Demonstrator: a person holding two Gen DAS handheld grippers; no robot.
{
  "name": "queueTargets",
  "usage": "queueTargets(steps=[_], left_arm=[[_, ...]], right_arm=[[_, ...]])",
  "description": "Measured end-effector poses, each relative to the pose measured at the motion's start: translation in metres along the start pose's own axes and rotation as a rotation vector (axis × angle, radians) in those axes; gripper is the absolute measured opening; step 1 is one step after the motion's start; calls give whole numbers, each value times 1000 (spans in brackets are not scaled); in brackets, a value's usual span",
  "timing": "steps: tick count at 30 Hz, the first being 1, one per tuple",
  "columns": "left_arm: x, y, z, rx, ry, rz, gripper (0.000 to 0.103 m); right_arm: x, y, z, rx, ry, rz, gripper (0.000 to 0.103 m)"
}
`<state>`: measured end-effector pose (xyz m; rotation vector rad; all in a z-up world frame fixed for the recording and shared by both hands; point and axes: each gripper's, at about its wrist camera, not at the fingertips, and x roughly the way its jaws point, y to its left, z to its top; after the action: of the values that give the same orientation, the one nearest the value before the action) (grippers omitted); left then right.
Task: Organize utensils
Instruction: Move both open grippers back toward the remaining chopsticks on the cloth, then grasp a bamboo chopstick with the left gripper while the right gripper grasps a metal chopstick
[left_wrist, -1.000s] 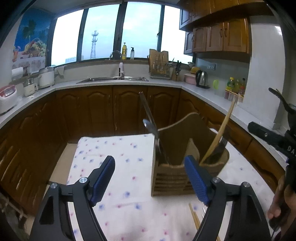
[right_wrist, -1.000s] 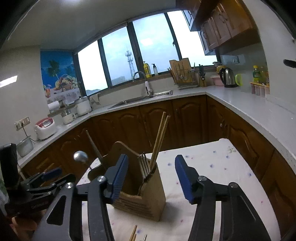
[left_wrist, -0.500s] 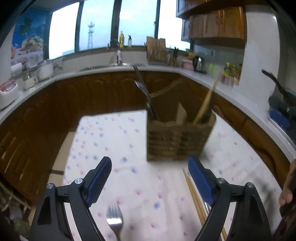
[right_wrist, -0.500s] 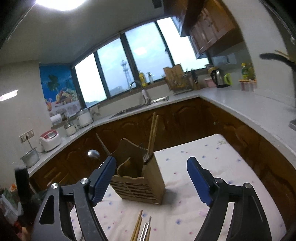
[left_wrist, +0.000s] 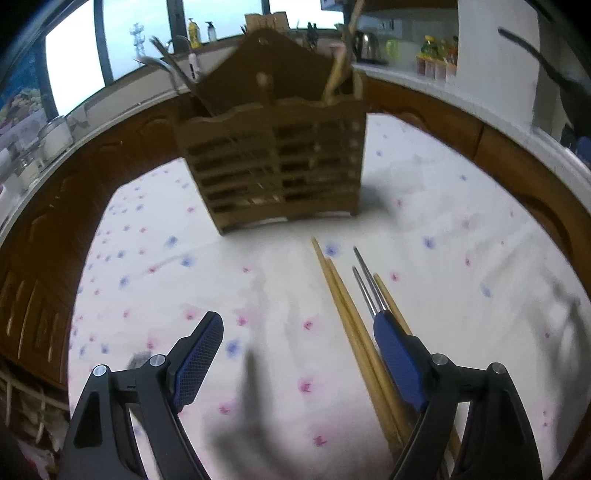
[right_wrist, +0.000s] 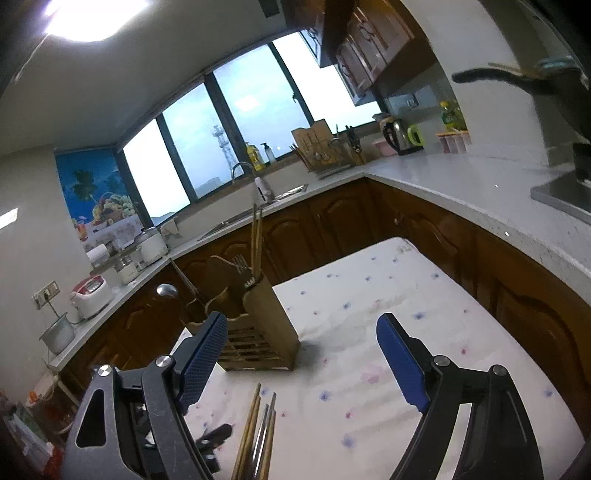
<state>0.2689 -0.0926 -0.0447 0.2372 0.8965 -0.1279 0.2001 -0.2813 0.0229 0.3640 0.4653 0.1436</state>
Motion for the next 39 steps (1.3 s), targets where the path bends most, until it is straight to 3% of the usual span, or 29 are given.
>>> queueTargets(steps=[3, 9, 17, 19, 21, 23, 25, 27, 33, 39], left_arm=[[16, -9, -2, 40, 42, 36, 77], [22, -3, -14, 65, 57, 62, 77], [10, 35, -18, -87, 38, -49, 73], [12, 36, -11, -91, 28, -47, 73], [17, 37, -4, -97, 25, -50, 73], [27, 38, 2, -97, 26, -58, 71], [40, 35, 9, -81, 38, -51, 68], [51, 32, 10, -60, 64, -40, 57], [50, 39, -2, -43, 67, -65, 52], [45, 53, -7, -79, 71, -98, 51]], right_arm=[[1, -4, -3, 7, 15, -3, 85], [6, -5, -9, 17, 45, 7, 85], [26, 8, -32, -25, 151, 61, 84], [36, 11, -39, -43, 206, 60, 79], [44, 13, -46, -56, 254, 57, 66], [52, 14, -54, -62, 296, 51, 60], [59, 14, -60, -66, 329, 45, 53], [67, 17, -67, -75, 365, 41, 43], [87, 32, -90, -150, 480, 46, 22], [106, 44, -108, -217, 558, 32, 18]])
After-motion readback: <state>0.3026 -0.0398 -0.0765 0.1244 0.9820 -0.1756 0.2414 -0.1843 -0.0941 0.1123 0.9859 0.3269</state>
